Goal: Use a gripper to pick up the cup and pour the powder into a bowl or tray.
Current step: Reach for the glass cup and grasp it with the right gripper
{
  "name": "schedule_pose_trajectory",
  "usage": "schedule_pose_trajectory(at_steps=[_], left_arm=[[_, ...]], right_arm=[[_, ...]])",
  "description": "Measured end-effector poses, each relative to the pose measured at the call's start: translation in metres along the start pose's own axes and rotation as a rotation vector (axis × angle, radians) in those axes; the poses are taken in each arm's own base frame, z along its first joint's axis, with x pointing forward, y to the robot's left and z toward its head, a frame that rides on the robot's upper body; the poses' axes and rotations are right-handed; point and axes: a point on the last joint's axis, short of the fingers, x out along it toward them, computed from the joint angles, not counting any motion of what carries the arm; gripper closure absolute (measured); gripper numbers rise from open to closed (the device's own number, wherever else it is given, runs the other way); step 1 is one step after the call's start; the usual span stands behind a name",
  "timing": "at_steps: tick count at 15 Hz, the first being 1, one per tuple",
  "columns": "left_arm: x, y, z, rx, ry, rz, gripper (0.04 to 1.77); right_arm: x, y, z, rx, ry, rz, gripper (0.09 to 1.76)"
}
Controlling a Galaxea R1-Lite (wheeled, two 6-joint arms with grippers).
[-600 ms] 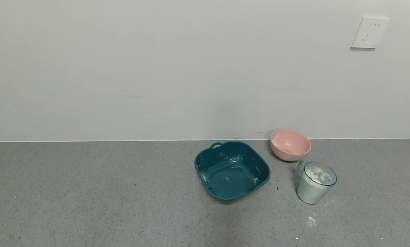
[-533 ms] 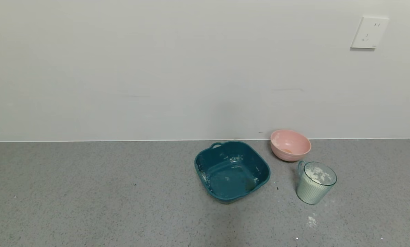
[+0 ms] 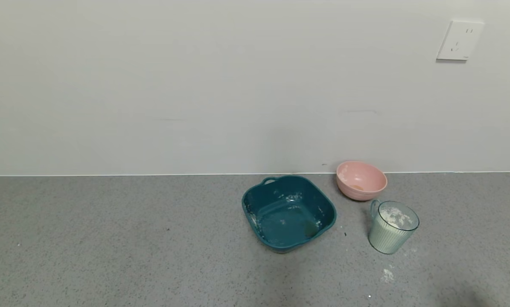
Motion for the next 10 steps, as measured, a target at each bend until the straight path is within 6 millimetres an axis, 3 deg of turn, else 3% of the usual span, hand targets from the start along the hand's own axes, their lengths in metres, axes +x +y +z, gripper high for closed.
schedule_pose_trajectory(at_steps=[5,10], left_arm=[[0.0,0.0,0.0,0.0,0.0,0.0,0.09],[0.0,0.0,0.0,0.0,0.0,0.0,0.09]], right_arm=[[0.051,0.001,0.016,0.026,0.121,-0.007,0.14],[0.091,0.001,0.012,0.024,0.217,-0.013,0.14]])
